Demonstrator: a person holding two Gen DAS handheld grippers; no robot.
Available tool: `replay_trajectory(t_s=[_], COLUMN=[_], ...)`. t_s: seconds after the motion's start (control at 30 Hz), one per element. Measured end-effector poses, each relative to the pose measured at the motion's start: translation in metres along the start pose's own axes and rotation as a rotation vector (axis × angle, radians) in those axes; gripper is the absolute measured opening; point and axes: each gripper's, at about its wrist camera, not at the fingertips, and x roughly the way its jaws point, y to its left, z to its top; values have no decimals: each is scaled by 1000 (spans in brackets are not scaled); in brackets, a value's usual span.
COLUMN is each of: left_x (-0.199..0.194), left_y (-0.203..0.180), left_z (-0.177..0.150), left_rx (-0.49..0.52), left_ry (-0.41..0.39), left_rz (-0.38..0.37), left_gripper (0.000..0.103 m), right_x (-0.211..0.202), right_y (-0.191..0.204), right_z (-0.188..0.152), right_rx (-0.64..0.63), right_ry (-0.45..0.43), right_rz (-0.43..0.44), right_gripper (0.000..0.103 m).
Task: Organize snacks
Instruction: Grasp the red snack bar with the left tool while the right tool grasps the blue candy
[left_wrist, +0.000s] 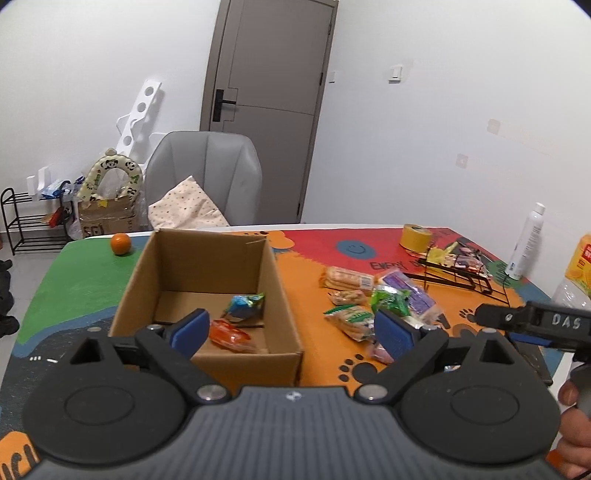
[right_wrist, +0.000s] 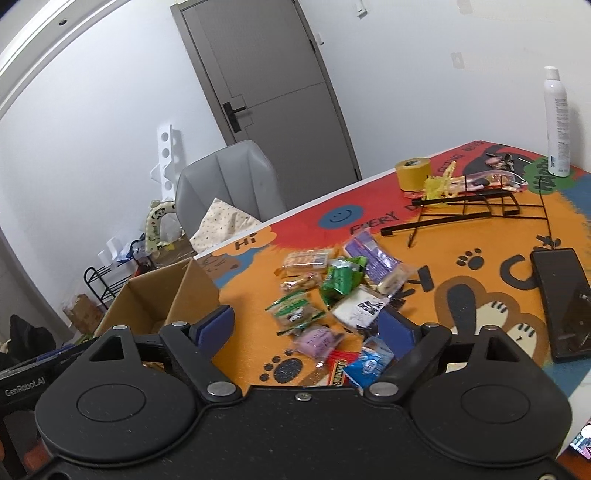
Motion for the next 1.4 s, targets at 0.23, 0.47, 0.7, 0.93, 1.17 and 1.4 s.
replay_trajectory(t_s=[0.23,0.47,0.7,0.93,1.17,1.4], left_x=[5,23,48,71,92,112], left_y=[-17,-40,-56,-68,-83,-103], left_z=[-8,-20,-32,-41,-51,-58], left_rx=[21,52,61,66,81,103], left_ry=[0,21,59,99,143,175], left_rz=[-52,-99,-118,-124,-132,-156], left_gripper=[95,93,90,89,89,89], right_x=[9,28,52,75,77,67], right_y=[-17,-35,-49,-61,-72,-89], right_z=[-14,-24,-31,-35,-42,-41], right_rx=[14,55,83,105,115,144], right_ry=[39,86,114,148,158,141], right_rz=[-14,-23,-41,-52,-11,-16], right_gripper=[81,62,57,49,24,23])
